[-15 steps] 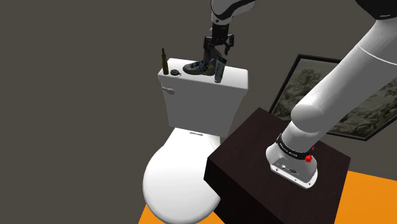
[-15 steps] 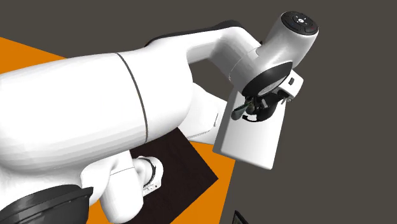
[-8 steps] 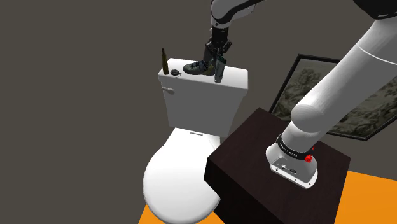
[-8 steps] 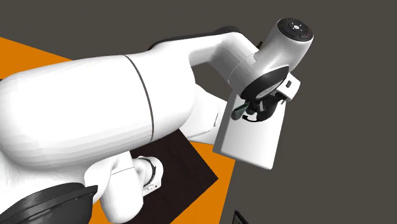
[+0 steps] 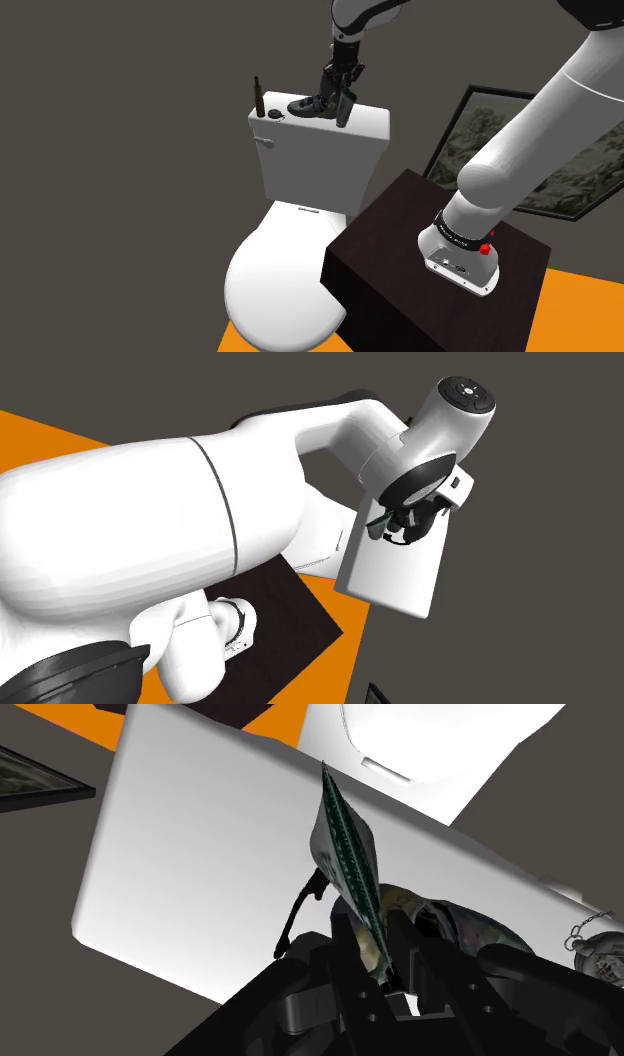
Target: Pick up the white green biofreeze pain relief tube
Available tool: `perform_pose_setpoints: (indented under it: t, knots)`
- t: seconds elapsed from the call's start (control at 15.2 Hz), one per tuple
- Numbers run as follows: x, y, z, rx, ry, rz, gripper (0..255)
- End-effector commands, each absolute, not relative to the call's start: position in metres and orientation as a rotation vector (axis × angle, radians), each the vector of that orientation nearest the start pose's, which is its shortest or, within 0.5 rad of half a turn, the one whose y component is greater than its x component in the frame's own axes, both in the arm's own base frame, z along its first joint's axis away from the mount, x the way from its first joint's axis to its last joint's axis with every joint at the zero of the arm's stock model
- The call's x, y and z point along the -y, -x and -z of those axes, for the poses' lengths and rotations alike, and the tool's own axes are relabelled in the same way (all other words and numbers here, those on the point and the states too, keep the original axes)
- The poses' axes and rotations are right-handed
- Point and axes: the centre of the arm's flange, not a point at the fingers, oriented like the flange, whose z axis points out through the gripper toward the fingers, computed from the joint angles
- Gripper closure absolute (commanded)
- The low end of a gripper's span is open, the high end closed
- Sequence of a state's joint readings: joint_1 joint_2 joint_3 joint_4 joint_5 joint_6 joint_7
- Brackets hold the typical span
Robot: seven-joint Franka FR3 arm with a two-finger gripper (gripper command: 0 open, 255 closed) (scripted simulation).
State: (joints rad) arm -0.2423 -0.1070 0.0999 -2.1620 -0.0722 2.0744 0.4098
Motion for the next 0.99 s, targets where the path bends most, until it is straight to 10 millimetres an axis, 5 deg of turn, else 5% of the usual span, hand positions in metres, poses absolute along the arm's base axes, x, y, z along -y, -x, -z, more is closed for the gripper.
perform_pose_setpoints:
  t: [0.0, 0.92]
  knots:
    - [0.076, -0.512, -0.455, -0.823, 3.105, 0.045, 255]
    - [0.076, -0.512, -0.519, -0.823, 3.105, 0.045, 255]
